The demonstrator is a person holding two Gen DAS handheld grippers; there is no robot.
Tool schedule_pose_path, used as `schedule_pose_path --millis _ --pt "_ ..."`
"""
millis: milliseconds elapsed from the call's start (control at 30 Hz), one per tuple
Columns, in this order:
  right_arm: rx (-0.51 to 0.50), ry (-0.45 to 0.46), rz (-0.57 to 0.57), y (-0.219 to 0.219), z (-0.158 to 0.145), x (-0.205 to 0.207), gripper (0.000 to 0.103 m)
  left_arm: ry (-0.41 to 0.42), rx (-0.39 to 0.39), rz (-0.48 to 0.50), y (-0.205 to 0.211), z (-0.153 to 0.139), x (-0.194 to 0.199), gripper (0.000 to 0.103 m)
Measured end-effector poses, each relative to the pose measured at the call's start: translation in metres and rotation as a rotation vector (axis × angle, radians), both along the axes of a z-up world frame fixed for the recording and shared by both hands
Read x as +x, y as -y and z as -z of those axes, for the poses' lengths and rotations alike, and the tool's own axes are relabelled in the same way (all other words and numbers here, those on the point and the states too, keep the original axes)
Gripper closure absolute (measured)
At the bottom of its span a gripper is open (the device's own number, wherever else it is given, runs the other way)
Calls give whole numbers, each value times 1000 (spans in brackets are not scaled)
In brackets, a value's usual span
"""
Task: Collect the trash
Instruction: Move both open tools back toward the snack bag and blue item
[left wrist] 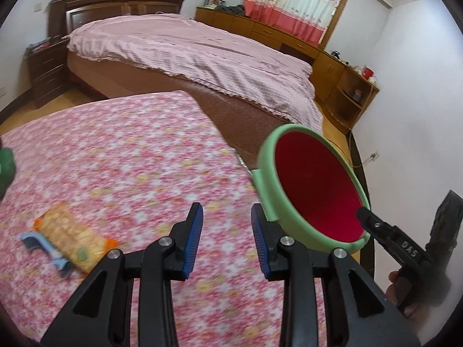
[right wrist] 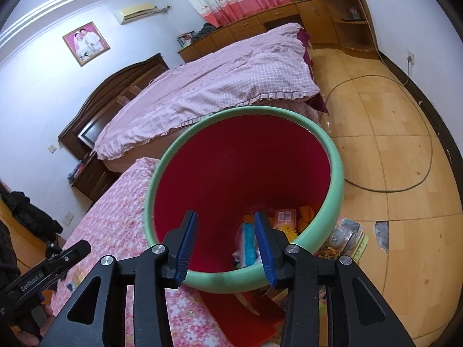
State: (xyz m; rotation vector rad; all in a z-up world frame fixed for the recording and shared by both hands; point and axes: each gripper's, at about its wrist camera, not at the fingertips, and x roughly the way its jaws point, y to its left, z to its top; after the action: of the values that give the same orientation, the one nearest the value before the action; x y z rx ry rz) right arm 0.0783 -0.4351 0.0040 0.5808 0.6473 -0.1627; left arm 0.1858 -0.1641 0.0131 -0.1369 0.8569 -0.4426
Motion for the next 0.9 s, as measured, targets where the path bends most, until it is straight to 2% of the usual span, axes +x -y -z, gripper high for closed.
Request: schedule_pose_path --millis 133,367,900 --pt "-5 15 -8 -8 -8 -5 55 -2 6 -50 -24 1 -1 69" --pt "-11 37 -43 -28 -19 -10 52 -11 12 -146 -68 3 -7 69" --pt "-48 17 -197 -98 -24 -1 47 -22 42 -304 -149 10 -29 64"
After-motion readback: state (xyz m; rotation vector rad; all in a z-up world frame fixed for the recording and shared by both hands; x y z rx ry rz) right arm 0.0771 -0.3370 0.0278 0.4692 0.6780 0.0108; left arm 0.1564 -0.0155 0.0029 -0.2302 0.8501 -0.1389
